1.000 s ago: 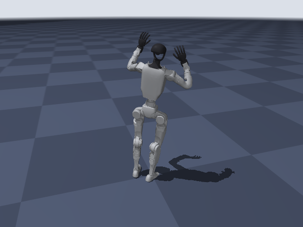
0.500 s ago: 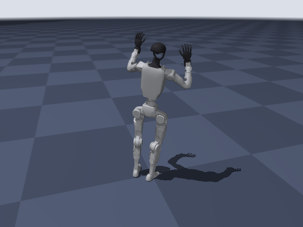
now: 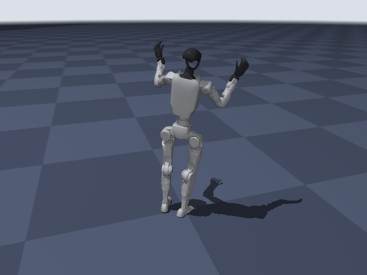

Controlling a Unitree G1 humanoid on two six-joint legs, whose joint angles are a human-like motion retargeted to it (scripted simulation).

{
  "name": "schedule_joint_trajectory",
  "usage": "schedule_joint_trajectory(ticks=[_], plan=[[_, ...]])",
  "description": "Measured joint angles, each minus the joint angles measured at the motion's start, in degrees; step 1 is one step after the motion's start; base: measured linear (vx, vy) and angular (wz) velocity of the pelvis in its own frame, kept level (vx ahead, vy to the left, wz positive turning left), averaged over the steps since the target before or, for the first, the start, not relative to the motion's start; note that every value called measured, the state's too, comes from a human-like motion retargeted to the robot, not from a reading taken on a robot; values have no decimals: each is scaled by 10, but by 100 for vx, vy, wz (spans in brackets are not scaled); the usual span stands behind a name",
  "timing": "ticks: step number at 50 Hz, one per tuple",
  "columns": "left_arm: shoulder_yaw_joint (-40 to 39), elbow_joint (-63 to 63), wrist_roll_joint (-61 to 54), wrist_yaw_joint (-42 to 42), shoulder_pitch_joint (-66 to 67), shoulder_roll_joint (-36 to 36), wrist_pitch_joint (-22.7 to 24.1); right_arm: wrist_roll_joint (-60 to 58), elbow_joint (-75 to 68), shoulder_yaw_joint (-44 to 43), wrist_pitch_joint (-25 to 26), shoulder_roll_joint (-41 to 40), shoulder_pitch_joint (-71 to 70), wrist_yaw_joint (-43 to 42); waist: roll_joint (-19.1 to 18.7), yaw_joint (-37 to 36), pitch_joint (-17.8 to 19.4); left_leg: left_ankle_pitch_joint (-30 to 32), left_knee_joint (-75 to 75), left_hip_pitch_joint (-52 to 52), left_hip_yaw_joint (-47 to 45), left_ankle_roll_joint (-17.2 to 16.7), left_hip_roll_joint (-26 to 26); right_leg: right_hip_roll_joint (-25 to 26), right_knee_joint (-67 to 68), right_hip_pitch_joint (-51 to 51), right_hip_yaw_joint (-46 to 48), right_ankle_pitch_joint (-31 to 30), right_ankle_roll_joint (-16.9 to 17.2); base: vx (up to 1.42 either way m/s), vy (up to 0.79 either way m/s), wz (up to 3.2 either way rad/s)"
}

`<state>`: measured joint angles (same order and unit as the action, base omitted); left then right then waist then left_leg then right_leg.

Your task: Upper body actions

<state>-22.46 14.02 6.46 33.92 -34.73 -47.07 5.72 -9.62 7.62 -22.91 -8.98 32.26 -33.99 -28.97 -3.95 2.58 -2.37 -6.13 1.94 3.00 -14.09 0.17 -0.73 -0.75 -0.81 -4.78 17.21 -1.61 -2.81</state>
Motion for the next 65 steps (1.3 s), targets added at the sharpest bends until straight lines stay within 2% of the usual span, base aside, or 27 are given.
schedule_joint_trajectory(ticks=[2, 4, 9, 12, 15, 18, 21, 25, 28, 30, 33, 35, 38, 40, 43, 45, 48, 50, 54, 58, 60, 63, 65], plan=[[17, -8, 12, -9, -1, -5, 7, 15, 6, 9, -24, 2, 0, -21, 0, 0, 1, 1, 0, -1, 1, 0, 0, 0, 0, 1, 1, 0, 0, 0, 0, 0], [30, -27, 84, 6, -1, -23, 13, -18, 21, 22, -49, 21, 6, -56, 1, -1, 5, 1, 0, 0, 1, 0, 0, 0, 0, 0, 1, -1, 0, 0, 0, 0], [49, -105, 366, 102, 4, -79, 12, -185, 95, 70, -93, 101, 23, -113, 1, 0, 16, 2, 0, 1, -3, 0, 1, 0, 0, 1, -3, -4, -1, 0, 0, 0], [74, -149, 444, 154, 3, -93, 41, -294, 139, 102, -117, 147, 28, -160, 0, 2, 24, 2, 0, 2, -4, 0, 2, 1, 0, 1, -4, -5, -1, 0, 0, 0], [99, -175, 429, 155, 6, -85, 80, -363, 170, 114, -127, 168, 43, -216, 1, 3, 33, 3, 1, 4, -3, 0, 2, 1, 0, -2, -3, -6, -1, 0, 0, 0], [109, -184, 387, 142, 31, -53, 84, -354, 165, 120, -165, 144, 83, -219, 3, 1, 41, 4, 1, 5, -1, 1, 2, 1, 0, -4, -1, -7, -1, 0, 0, 0], [109, -172, 347, 137, 84, -2, 81, -296, 117, 130, -214, 88, 137, -162, 5, 0, 44, 5, 1, 6, 0, 1, 2, 1, 0, -6, 0, -7, -1, 0, 0, 0], [128, -108, 242, 98, 175, 94, 61, -255, -23, 148, -253, -12, 204, -18, 3, -1, 47, 5, 1, 9, -1, 1, 3, 2, 0, -7, -2, -8, -1, 0, 0, 0], [138, -17, 183, -4, 237, 171, 9, -289, -194, 155, -234, -94, 235, 138, 3, 2, 54, 4, 1, 12, -5, 1, 4, 2, 0, -9, -5, -10, -2, 0, 0, 0], [142, 69, 157, -67, 263, 223, -48, -326, -321, 148, -205, -137, 252, 260, 3, 2, 59, 4, 0, 15, -7, 1, 4, 2, 1, -10, -7, -11, -2, 0, 0, 0], [154, 219, 103, -94, 277, 296, -139, -348, -518, 120, -109, -186, 274, 391, 6, -1, 69, 5, 0, 17, -8, 1, 3, 1, 0, -11, -8, -12, -2, 0, 0, 0], [158, 314, 58, -95, 278, 327, -152, -343, -631, 102, -89, -204, 290, 393, 10, -3, 75, 6, 0, 16, -5, 0, 2, -1, 0, -12, -5, -12, -2, 0, 0, 0], [160, 469, 4, -99, 275, 353, -119, -370, -792, 78, -65, -211, 312, 274, 14, -5, 75, 7, 0, 11, 1, 0, 1, -2, -1, -10, 0, -11, -2, 0, 0, 0], [161, 570, -5, -127, 274, 366, -112, -390, -885, 63, -8, -218, 328, 208, 12, -7, 71, 7, 0, 8, 2, -1, 1, -2, -1, -7, 2, -10, -1, 3, 1, 5], [171, 722, -10, -215, 272, 375, -125, -365, -971, 76, 80, -228, 357, 211, 10, -10, 65, 6, 0, 2, 2, -1, 3, -1, -1, -2, 1, -10, 0, 0, 0, 0], [190, 799, -30, -294, 281, 383, -146, -346, -995, 106, 120, -235, 378, 263, 9, -8, 64, 5, 0, 1, 2, -2, 4, 0, -1, 0, 0, -9, 0, 0, 0, 0], [214, 833, -97, -371, 329, 407, -158, -380, -991, 147, 148, -252, 406, 330, 2, -35, 66, -2, -2, 9, -39, -6, 18, 2, 15, 16, -42, -9, 6, 6, 0, -111], [206, 834, -140, -374, 362, 434, -143, -401, -976, 153, 174, -263, 420, 312, -6, -56, 64, -8, -3, 14, -73, -10, 31, 3, 29, 33, -78, -10, 14, 7, 2, -146], [161, 834, -195, -367, 406, 491, -118, -323, -961, 121, 148, -265, 419, 279, -8, -14, 63, -7, -3, 11, -59, -7, 25, 9, 18, 32, -62, -18, 5, 2, 2, 20], [147, 834, -239, -378, 413, 517, -124, -301, -958, 122, 161, -246, 396, 337, -4, 9, 64, -1, -2, 7, -49, -6, 20, 11, 11, 32, -50, -27, -5, 0, 0, 23], [147, 824, -236, -381, 406, 516, -132, -339, -945, 138, 176, -239, 385, 372, -3, -7, 61, -7, 0, 9, -65, -5, 20, 15, 11, 31, -66, -23, -5, -2, -3, -76], [179, 798, -175, -357, 387, 498, -165, -411, -909, 165, 153, -231, 375, 386, -3, -52, 66, 2, -2, 6, -105, 4, 20, 22, 12, 30, -104, -29, -7, 0, -4, -73], [220, 782, -123, -326, 371, 479, -179, -444, -886, 174, 129, -229, 371, 370, 2, 9, 59, -10, 3, 9, -33, -7, 15, 4, 9, 25, -36, -20, -1, -2, -4, 187]])
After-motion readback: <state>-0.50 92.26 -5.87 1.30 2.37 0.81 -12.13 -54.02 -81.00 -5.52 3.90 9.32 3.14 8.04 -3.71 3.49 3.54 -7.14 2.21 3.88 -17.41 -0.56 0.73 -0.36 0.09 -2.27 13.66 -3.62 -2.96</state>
